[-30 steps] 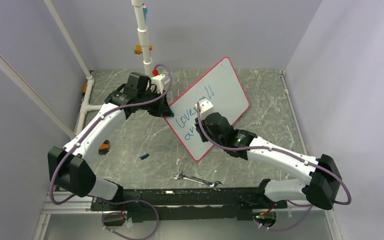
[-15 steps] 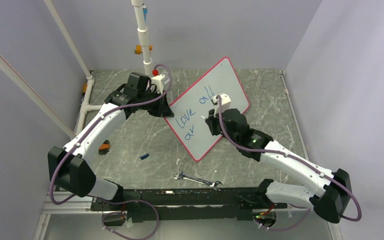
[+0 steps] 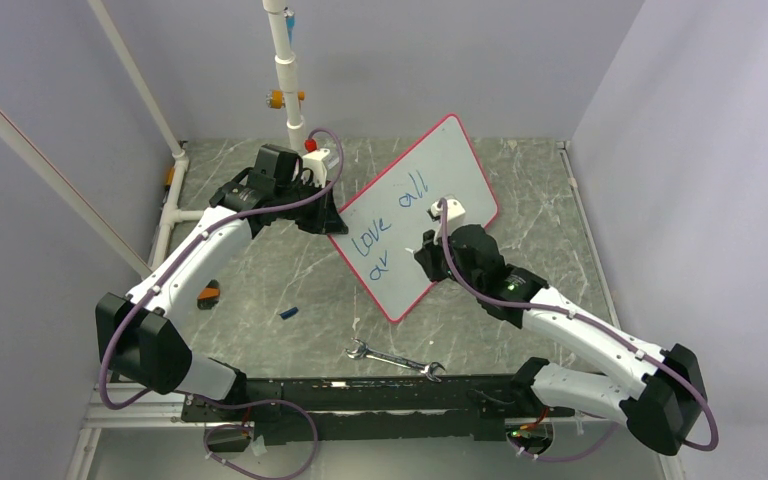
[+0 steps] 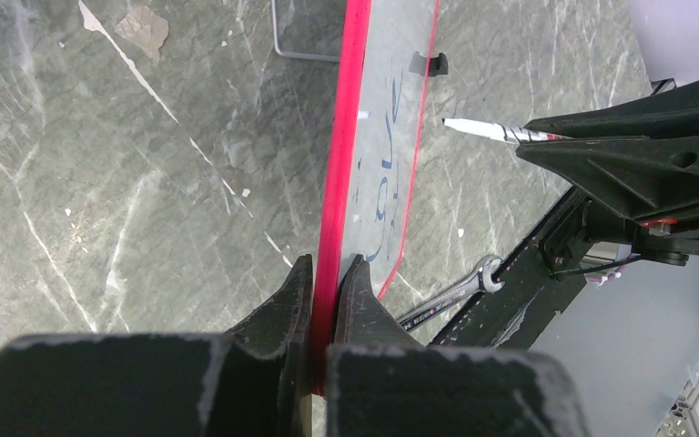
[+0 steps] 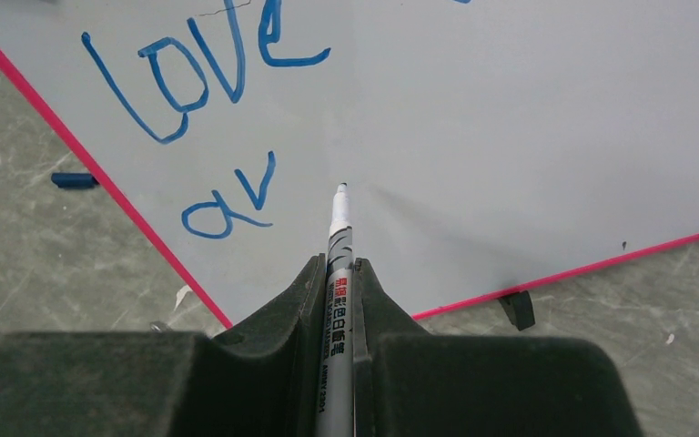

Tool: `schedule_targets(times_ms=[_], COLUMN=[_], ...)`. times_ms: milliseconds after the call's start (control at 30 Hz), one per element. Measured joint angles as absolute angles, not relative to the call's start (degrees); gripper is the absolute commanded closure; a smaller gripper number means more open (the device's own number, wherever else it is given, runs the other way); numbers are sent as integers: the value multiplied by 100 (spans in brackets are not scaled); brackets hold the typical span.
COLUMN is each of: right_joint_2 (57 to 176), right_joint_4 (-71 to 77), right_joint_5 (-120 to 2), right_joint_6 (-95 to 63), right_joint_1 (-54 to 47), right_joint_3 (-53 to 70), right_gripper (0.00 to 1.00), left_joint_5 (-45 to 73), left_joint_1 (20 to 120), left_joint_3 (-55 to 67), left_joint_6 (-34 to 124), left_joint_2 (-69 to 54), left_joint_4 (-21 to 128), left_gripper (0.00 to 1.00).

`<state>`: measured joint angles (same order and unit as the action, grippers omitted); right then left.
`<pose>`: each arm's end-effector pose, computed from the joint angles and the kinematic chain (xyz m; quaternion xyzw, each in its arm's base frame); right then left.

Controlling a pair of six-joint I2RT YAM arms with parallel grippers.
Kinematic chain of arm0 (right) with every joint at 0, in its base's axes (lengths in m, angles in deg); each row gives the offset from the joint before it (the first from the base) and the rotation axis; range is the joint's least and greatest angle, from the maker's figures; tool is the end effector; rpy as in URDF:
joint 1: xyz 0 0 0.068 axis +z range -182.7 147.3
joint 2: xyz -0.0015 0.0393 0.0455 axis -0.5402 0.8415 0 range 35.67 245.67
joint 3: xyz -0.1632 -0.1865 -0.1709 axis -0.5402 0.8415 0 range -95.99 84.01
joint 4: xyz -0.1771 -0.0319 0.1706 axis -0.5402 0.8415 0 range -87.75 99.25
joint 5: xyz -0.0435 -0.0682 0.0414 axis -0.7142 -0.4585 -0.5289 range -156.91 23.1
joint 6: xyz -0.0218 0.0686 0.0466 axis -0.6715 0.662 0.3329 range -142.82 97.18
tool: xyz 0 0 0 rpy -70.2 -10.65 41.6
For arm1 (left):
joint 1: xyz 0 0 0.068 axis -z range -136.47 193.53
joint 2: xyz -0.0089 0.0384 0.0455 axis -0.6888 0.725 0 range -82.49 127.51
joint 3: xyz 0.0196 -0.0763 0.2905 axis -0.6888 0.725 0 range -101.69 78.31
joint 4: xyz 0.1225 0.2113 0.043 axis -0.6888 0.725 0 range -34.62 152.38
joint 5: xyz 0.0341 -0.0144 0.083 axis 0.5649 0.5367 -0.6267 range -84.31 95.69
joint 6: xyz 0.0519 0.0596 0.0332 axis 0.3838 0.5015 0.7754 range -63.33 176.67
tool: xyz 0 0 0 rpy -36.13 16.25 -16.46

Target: Write a sentence on the whiteboard

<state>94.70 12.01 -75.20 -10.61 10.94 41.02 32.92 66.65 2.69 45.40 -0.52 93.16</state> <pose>0.1821 0.1586 0.2939 -0.1919 0.8237 0.1940 0.4970 0.2771 -0.1559 0.3394 0.1836 0.8809 -0.3190 0.2976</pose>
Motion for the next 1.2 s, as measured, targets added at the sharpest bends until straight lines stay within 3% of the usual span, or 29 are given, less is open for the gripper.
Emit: schedule_targets(times_ms=[1200], right_joint_2=[9977], right_joint_4=[545], right_joint_5=[-7140], right_joint_6=[-969], right_joint_1=[1092], right_joint_3=[4220], right_gripper=[100], left_joint_5=[3289], left_joint_1=[6665], left_joint_3=[269], left_joint_6=[4542], left_joint_2=[-52], left_joint_4=[9320], left_gripper=[100])
